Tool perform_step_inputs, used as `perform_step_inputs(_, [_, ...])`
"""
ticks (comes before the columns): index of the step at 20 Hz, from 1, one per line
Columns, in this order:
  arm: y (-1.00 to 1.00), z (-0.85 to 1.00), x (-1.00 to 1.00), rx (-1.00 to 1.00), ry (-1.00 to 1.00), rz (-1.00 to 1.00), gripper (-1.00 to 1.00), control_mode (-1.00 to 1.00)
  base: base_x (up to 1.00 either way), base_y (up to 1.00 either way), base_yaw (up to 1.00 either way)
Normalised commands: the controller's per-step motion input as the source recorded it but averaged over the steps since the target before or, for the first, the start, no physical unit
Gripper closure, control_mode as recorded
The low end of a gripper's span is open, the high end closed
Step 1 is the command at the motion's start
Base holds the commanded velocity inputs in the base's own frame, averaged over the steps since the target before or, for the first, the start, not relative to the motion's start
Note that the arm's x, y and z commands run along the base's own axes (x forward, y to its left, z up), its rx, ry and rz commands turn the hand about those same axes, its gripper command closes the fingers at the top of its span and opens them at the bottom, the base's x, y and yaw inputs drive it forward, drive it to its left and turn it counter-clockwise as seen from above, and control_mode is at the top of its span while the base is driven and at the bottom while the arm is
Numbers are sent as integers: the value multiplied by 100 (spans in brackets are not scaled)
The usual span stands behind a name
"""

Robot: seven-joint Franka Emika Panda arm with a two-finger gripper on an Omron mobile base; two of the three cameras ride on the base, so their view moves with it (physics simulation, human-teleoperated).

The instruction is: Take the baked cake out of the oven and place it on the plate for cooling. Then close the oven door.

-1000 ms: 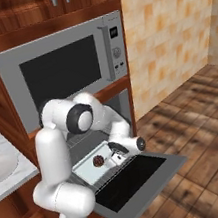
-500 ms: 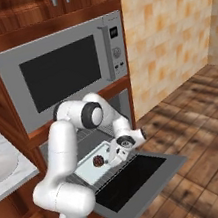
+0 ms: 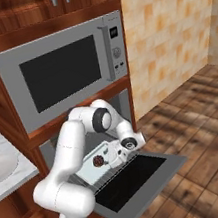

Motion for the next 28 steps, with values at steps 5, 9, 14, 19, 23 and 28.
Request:
perform_step_inputs(5, [19, -35, 25, 9, 5, 0, -100, -100, 0, 0, 0])
perform_step_inputs(9, [17, -17, 24, 2, 0, 0, -100, -100, 0, 0, 0])
perform_step_inputs(14, [20, -12, 21, 0, 0, 0, -100, -100, 0, 0, 0])
perform_step_inputs(19, [32, -21, 3, 0, 0, 0, -100, -100, 0, 0, 0])
perform_step_inputs(23, [7, -7, 0, 0, 0, 0, -100, -100, 0, 0, 0])
perform_step_inputs(28, [0, -1, 2, 0, 0, 0, -100, -100, 0, 0, 0])
